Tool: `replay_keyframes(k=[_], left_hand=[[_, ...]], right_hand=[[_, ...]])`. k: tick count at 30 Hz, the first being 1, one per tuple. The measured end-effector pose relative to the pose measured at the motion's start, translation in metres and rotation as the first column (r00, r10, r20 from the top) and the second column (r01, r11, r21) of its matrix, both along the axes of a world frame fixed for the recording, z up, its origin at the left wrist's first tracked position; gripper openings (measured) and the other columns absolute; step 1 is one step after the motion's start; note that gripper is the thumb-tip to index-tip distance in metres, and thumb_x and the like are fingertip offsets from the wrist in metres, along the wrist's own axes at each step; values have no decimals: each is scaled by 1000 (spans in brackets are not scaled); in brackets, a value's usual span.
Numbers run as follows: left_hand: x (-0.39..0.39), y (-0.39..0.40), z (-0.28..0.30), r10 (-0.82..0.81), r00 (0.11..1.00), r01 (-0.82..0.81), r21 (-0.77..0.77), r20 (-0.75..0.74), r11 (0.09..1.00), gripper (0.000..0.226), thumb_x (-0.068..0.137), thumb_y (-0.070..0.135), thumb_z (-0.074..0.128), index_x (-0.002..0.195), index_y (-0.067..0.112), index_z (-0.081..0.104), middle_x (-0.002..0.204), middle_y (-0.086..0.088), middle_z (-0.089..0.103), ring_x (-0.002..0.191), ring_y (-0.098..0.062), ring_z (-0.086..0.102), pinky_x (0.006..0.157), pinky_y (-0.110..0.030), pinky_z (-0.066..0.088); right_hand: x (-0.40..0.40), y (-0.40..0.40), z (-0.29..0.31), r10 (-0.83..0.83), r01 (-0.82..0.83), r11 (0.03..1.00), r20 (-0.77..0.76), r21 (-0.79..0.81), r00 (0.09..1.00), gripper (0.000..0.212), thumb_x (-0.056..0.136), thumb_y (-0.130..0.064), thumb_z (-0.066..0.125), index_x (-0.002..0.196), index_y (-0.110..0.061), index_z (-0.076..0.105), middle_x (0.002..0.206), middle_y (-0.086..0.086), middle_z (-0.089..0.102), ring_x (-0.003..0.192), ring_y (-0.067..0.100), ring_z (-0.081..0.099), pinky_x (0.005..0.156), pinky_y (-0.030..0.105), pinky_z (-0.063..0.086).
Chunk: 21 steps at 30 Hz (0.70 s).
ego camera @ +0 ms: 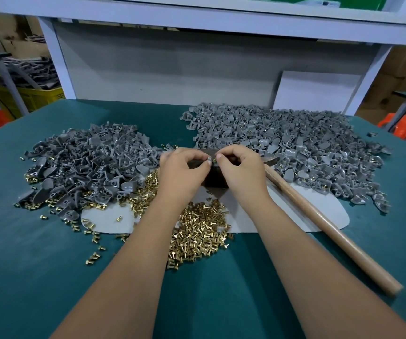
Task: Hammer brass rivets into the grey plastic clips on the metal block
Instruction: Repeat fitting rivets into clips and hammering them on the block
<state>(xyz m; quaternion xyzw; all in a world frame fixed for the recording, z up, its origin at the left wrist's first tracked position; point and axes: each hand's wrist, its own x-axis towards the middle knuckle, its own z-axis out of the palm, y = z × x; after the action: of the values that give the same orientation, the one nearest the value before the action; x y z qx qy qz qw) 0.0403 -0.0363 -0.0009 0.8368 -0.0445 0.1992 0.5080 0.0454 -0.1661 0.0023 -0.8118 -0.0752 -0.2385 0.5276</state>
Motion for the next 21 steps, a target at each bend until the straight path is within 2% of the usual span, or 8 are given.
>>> replay_keyframes(k=[2, 9, 12, 16, 21], left_hand=[[-1, 0, 0, 0, 1000, 0, -3, -2, 1000, 11, 87, 21, 70, 95, 21, 77, 104, 6, 66, 119, -28, 50, 103, -45, 42], [-1, -1, 0, 11, 1000, -11, 18, 7, 1000, 13, 87, 24, 70, 96, 21, 78, 104, 5, 67, 119, -27, 49, 101, -44, 43], [-1, -1, 0, 15, 1000, -16, 18, 13, 1000, 11, 86, 24, 70, 95, 23, 77, 102, 6, 67, 119, -26, 48, 102, -45, 42], [-2, -1, 0, 26, 1000, -26, 18, 13, 1000, 10, 86, 26, 71, 94, 25, 77, 98, 9, 63, 119, -25, 45, 103, -44, 40], [-1, -1, 0, 27, 1000, -28, 30, 13, 999, 12, 86, 27, 71, 95, 24, 77, 96, 11, 60, 118, -25, 43, 102, -44, 40]], right_hand=[[0, 1, 0, -10, 11, 999, 28, -40, 1000, 19, 83, -11, 66, 71, -26, 67, 74, -19, 60, 76, -8, 54, 64, 5, 38], [1, 2, 0, -32, 34, 994, 23, -101, 999, 11, 82, -13, 68, 74, -20, 69, 76, -15, 60, 85, 11, 56, 75, 29, 44], [1, 4, 2, -52, 54, 988, 16, -145, 999, 9, 83, -12, 67, 75, -17, 68, 81, -9, 62, 90, 19, 55, 82, 40, 46], [-2, 7, 4, -74, 85, 976, 62, -200, 995, 14, 83, -10, 67, 74, -21, 64, 82, -11, 56, 88, 17, 54, 84, 41, 45], [-2, 5, 7, -64, 71, 971, 39, -229, 997, 15, 84, -12, 67, 74, -23, 65, 87, -8, 60, 89, 15, 54, 86, 40, 45]])
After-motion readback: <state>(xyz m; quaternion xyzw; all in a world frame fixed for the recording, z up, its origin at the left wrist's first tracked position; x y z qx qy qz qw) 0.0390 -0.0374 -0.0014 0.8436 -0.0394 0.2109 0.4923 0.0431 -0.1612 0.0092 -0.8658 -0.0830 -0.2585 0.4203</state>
